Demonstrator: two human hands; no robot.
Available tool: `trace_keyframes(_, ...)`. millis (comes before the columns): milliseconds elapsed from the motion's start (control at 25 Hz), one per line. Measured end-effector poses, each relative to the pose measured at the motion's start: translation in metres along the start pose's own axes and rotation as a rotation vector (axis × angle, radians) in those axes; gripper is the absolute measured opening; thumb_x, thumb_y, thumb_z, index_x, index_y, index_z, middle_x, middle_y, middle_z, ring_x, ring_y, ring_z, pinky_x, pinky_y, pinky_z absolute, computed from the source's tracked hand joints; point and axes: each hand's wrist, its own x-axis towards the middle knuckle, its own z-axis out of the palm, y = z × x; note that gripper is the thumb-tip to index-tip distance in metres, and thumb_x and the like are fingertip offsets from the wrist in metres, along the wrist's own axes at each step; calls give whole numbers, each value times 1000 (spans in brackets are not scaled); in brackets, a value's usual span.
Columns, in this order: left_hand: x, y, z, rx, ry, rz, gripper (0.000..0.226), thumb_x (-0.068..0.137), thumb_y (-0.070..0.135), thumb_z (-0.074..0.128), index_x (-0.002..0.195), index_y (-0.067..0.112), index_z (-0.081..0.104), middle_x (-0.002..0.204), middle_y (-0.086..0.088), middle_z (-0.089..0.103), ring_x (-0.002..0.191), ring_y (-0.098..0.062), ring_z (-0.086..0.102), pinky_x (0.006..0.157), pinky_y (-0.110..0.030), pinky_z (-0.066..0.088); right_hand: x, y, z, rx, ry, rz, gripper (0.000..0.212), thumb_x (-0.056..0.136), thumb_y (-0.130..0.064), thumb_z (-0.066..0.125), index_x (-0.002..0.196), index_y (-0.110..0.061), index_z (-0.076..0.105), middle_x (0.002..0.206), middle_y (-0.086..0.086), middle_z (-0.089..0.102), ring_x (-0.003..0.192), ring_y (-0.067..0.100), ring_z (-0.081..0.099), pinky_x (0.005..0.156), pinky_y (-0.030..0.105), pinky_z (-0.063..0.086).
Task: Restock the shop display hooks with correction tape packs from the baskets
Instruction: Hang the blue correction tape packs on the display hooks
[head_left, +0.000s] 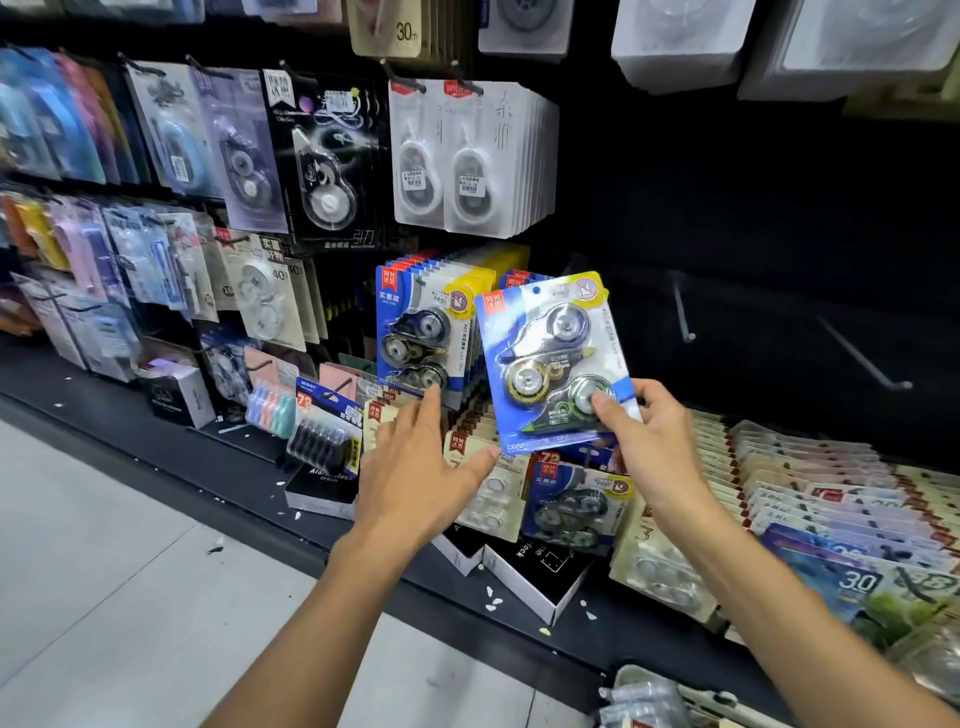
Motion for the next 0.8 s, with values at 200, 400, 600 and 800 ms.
trace_keyframes(200,0,4,0,39,39,-13,105,86,75,54,162,33,-7,171,-1,7,156,-29,11,122,-53,18,-20,1,2,14,85,-51,9,94,-34,66,99,-29,61,87,-5,72,62,3,61,53,19,46)
trace_keyframes(400,-1,4,-2,24,56,-7,103,88,74,52,161,34,-7,171,-1,7,156,-29,10,124,-52,17,-26,3,8,-23,34,-146,42,94,-36,67,130,-46,50,103,-9,74,91,9,71,71,29,56)
trace_keyframes(600,-2,4,-4,9,59,-5,101,89,73,52,162,33,-5,171,-2,10,156,-30,12,123,-52,19,-21,0,20,-22,26,-141,39,83,-58,65,122,-58,59,120,-10,69,109,26,67,91,53,56)
trace_keyframes(800,-1,2,-4,-14,88,5,99,90,71,53,162,33,-1,170,-2,13,155,-30,15,122,-50,21,-26,0,25,69,158,-159,22,93,-35,69,115,-36,70,88,-5,71,66,17,62,64,43,57)
